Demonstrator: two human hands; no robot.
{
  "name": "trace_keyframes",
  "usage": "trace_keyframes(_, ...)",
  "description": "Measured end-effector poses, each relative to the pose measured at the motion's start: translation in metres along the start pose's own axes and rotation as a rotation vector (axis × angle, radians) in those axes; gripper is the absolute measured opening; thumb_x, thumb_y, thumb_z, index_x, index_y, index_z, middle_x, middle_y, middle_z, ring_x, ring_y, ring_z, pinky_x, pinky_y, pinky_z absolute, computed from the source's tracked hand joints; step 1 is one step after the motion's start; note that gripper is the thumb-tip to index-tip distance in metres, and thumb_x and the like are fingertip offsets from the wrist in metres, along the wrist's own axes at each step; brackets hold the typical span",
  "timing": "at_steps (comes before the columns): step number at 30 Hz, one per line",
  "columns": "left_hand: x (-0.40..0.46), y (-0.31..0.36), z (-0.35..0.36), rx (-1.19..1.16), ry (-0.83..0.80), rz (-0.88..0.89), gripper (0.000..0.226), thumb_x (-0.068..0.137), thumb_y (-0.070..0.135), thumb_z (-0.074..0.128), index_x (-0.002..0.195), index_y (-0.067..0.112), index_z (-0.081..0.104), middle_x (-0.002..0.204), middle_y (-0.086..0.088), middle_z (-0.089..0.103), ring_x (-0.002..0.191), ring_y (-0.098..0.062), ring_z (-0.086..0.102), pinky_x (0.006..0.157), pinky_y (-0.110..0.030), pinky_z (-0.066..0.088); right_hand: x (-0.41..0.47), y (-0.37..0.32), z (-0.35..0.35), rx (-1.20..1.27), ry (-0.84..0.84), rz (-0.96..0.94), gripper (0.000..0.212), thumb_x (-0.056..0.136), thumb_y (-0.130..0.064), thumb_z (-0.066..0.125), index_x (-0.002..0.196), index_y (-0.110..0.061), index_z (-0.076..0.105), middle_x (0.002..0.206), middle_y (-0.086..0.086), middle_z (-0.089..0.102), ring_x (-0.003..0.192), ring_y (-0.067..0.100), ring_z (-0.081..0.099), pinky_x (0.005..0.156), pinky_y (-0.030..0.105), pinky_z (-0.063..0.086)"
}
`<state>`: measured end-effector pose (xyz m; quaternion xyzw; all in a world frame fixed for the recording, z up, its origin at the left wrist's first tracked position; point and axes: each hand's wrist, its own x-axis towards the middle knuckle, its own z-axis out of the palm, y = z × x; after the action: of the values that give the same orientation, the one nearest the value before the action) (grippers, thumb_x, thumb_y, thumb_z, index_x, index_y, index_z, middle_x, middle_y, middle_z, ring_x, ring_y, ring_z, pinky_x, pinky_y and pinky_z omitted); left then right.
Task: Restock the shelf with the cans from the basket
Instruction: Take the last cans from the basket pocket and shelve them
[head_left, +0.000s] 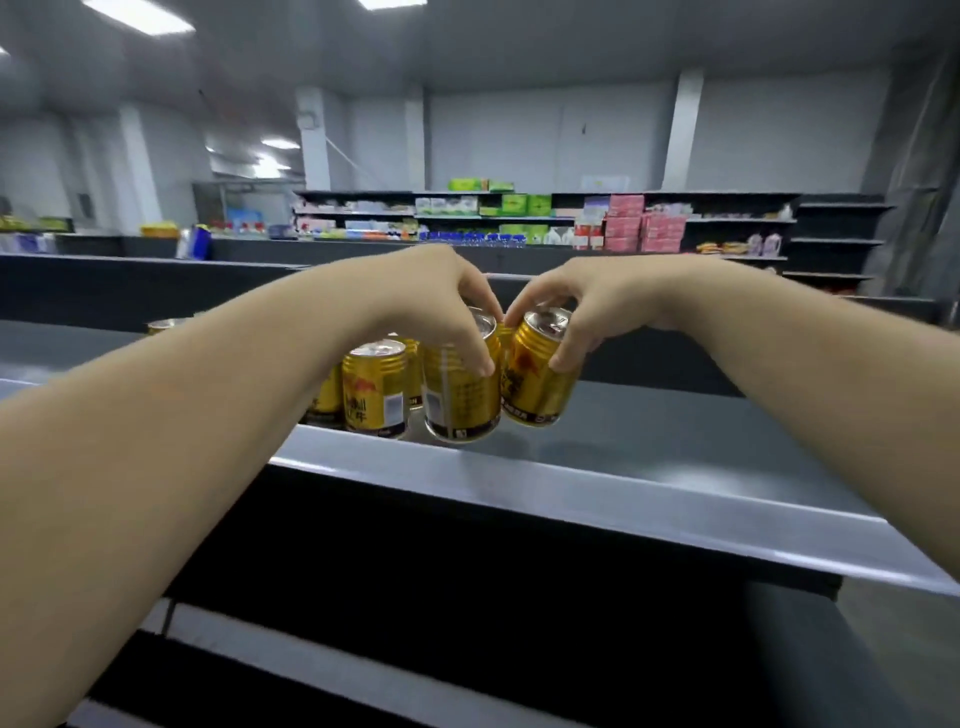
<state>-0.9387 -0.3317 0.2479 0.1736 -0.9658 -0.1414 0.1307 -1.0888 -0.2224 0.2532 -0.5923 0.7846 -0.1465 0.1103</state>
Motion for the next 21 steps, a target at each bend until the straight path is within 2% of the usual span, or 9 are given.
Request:
trace_keyframes(2, 0.029, -0.004, 0.006, 0.057, -0.019, -0.045, 0.058, 0.064, 0.033, 0.080, 0.118, 0.032, 0.060, 0.089, 0.016, 0.050, 0.094, -0.015, 0.049, 0.075, -0.031, 0.039, 0.033, 0.014, -0.008, -0.033, -0.054, -0.014, 0.063, 0.074, -0.009, 0.074, 0.127, -0.032, 0.049, 0.129, 0.002, 0.049, 0.112, 0.022, 0.050, 0.085, 0.036, 0.054)
trace_keyframes(4, 0.055, -0.012, 0.014, 0.131, -0.058, -0.072, 0.068, 0.064, 0.032, 0.081, 0.125, 0.029, 0.054, 0.105, 0.009, 0.054, 0.101, -0.016, 0.050, 0.079, -0.032, 0.042, 0.065, 0.028, -0.012, -0.062, -0.099, -0.028, 0.069, 0.074, -0.008, 0.074, 0.132, -0.026, 0.043, 0.130, 0.002, 0.047, 0.113, 0.022, 0.049, 0.083, 0.031, 0.053)
trace_keyframes(6, 0.077, -0.023, 0.019, 0.189, -0.102, -0.095, 0.072, 0.064, 0.032, 0.081, 0.129, 0.025, 0.050, 0.123, 0.003, 0.056, 0.111, -0.019, 0.051, 0.087, -0.033, 0.045, 0.094, 0.040, -0.015, -0.091, -0.126, -0.051, 0.067, 0.073, -0.008, 0.075, 0.131, -0.021, 0.043, 0.129, 0.002, 0.048, 0.111, 0.021, 0.050, 0.078, 0.027, 0.052)
trace_keyframes(9, 0.100, -0.036, 0.022, 0.233, -0.166, -0.133, 0.069, 0.065, 0.035, 0.080, 0.127, 0.022, 0.052, 0.127, 0.001, 0.057, 0.111, -0.019, 0.052, 0.091, -0.034, 0.044, 0.128, 0.052, -0.014, -0.110, -0.156, -0.094, 0.062, 0.072, -0.009, 0.075, 0.125, -0.023, 0.047, 0.124, 0.000, 0.048, 0.109, 0.020, 0.049, 0.077, 0.026, 0.050)
trace_keyframes(12, 0.114, -0.047, 0.026, 0.282, -0.162, -0.164, 0.066, 0.063, 0.046, 0.078, 0.120, 0.021, 0.058, 0.118, 0.003, 0.062, 0.099, -0.015, 0.053, 0.080, -0.029, 0.045, 0.152, 0.060, -0.011, -0.159, -0.167, -0.152, 0.064, 0.072, -0.012, 0.076, 0.126, -0.029, 0.046, 0.123, -0.005, 0.047, 0.115, 0.019, 0.045, 0.091, 0.034, 0.046)
trace_keyframes(14, 0.120, -0.053, 0.029, 0.309, -0.121, -0.191, 0.063, 0.060, 0.056, 0.075, 0.110, 0.019, 0.065, 0.101, 0.004, 0.066, 0.088, -0.013, 0.056, 0.066, -0.025, 0.043, 0.163, 0.063, -0.009, -0.184, -0.207, -0.184, 0.066, 0.073, -0.012, 0.075, 0.129, -0.030, 0.045, 0.126, -0.007, 0.047, 0.119, 0.017, 0.043, 0.092, 0.033, 0.043)
trace_keyframes(16, 0.125, -0.057, 0.031, 0.372, -0.083, -0.220, 0.060, 0.057, 0.067, 0.070, 0.092, 0.018, 0.067, 0.082, 0.005, 0.064, 0.079, -0.014, 0.057, 0.060, -0.026, 0.043, 0.170, 0.065, -0.008, -0.207, -0.247, -0.204, 0.068, 0.074, -0.011, 0.074, 0.131, -0.031, 0.044, 0.132, -0.007, 0.046, 0.123, 0.016, 0.039, 0.094, 0.033, 0.041)
trace_keyframes(19, 0.129, -0.056, 0.036, 0.543, -0.021, -0.310, 0.059, 0.053, 0.079, 0.059, 0.061, 0.021, 0.046, 0.066, 0.006, 0.053, 0.071, -0.018, 0.054, 0.064, -0.034, 0.047, 0.180, 0.066, -0.007, -0.246, -0.255, -0.234, 0.068, 0.074, -0.009, 0.074, 0.130, -0.034, 0.044, 0.134, -0.010, 0.043, 0.124, 0.013, 0.035, 0.099, 0.036, 0.040)
trace_keyframes(21, 0.130, -0.054, 0.039, 0.609, -0.007, -0.361, 0.063, 0.055, 0.080, 0.056, 0.061, 0.020, 0.039, 0.065, 0.005, 0.049, 0.070, -0.020, 0.051, 0.064, -0.036, 0.046, 0.186, 0.065, -0.006, -0.304, -0.225, -0.255, 0.068, 0.074, -0.009, 0.074, 0.129, -0.036, 0.044, 0.128, -0.012, 0.040, 0.120, 0.012, 0.033, 0.097, 0.035, 0.040)
